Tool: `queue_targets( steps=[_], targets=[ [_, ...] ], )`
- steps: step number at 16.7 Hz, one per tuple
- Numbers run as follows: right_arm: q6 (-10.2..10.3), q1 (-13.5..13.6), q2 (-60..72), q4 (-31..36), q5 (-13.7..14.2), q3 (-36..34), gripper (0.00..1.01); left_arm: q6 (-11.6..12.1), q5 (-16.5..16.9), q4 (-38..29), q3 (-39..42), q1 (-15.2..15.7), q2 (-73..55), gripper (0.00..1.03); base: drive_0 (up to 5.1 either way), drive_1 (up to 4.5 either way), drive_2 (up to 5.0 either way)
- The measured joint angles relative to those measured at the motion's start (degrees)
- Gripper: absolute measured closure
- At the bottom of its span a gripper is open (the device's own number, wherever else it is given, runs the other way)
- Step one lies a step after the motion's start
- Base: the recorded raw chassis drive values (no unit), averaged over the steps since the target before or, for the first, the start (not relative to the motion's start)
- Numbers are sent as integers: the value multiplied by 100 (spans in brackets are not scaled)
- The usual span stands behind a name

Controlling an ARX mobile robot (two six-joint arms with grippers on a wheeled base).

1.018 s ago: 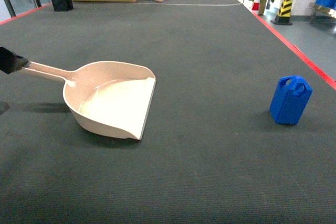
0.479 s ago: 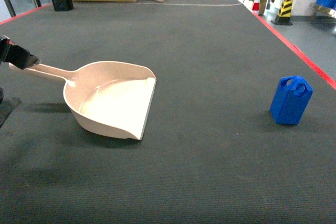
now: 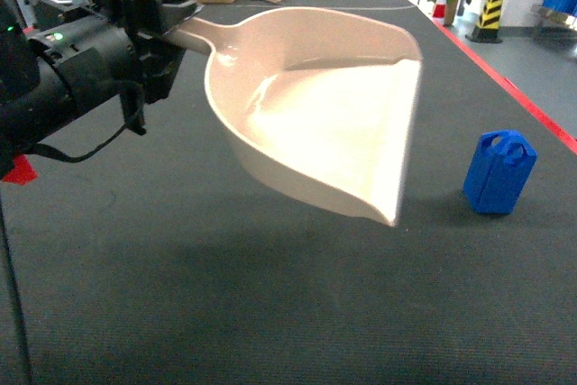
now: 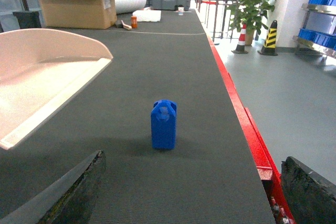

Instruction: Place part in tray to right shelf

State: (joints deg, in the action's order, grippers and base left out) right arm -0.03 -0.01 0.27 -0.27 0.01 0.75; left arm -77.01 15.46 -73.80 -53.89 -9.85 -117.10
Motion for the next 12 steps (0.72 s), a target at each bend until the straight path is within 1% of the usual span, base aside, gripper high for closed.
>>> queue_targets(
  steps=[1,3,6,7,9,12],
  targets=[
    [0,0,0,0,2,0,3,-166,-48,9,7,-131,13,85,0,0,0],
    [0,0,0,0,2,0,3,-385,-153,33,61,-267,13,85,0,0,0],
    [0,0,0,0,2,0,3,-560,-234,48,146,-424,13,85,0,0,0],
    [0,0,0,0,0,0,3,-586,-236,48,155,-437,13,85,0,0,0],
    [0,0,0,0,2,0,3,-737,-282,48,208,-520,13,85,0,0,0],
    [0,0,0,2,0,0,3,-866,-306,50,229,-599,13,85,0,0,0]
  ],
)
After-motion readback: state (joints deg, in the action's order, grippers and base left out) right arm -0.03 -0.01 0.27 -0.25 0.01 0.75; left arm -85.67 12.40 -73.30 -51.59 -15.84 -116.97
